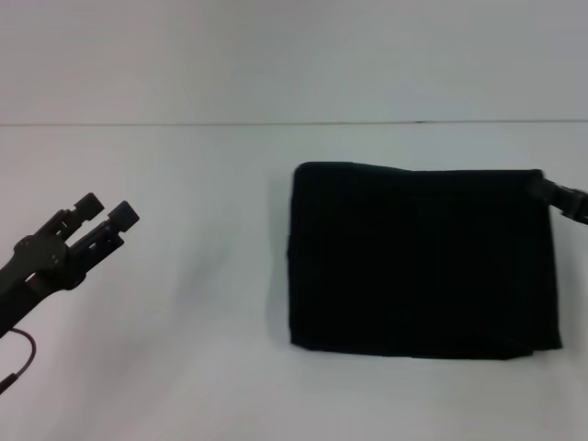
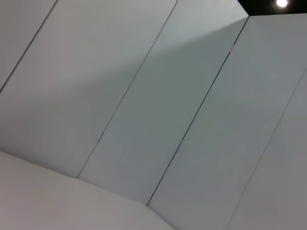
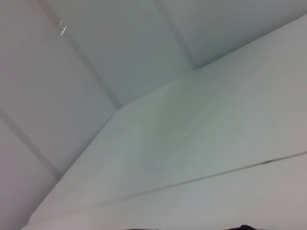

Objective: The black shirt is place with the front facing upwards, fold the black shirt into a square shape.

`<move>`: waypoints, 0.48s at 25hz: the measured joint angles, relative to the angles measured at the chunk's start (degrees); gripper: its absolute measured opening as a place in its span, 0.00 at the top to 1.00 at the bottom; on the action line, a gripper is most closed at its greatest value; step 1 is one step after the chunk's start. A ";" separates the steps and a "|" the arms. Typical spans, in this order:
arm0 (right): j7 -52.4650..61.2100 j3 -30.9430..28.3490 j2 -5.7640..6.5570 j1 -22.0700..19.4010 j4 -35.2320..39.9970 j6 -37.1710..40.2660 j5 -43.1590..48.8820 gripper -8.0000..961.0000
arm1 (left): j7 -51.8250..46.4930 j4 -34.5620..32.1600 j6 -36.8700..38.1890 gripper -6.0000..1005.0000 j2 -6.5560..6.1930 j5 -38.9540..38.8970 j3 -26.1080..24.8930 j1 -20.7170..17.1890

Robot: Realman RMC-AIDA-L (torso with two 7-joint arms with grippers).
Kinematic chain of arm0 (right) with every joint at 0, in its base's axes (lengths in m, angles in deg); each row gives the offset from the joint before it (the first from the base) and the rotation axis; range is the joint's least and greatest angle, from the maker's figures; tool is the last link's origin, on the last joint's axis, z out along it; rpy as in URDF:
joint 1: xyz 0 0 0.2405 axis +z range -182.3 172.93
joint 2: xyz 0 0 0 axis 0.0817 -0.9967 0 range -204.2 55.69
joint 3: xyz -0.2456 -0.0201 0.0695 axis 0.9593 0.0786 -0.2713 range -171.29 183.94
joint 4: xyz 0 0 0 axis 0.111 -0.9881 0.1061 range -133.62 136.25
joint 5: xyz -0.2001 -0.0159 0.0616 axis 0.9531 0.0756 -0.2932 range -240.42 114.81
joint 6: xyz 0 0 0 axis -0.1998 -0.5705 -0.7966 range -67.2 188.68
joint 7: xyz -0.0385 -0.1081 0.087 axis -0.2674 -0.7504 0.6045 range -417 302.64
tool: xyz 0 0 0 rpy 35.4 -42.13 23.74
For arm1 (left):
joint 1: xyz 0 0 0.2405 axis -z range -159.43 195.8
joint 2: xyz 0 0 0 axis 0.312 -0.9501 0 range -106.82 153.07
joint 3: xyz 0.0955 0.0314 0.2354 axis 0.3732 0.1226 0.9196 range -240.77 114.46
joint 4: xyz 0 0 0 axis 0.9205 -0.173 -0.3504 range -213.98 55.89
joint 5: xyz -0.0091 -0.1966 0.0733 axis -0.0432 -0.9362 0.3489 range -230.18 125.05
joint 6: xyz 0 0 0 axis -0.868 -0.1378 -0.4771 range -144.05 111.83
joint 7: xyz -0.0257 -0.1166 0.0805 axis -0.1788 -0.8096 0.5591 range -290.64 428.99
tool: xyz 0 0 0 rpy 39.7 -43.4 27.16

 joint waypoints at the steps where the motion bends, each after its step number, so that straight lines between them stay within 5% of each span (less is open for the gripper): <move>1: 0.00 0.00 0.00 0.00 0.00 0.00 0.00 0.96 | -0.11 0.13 0.11 0.16 0.00 0.00 0.01 0.00; 12: -7.92 -4.49 -0.37 0.58 -6.19 -4.30 -3.65 0.96 | -0.30 1.87 -0.03 0.16 0.09 0.35 0.08 0.71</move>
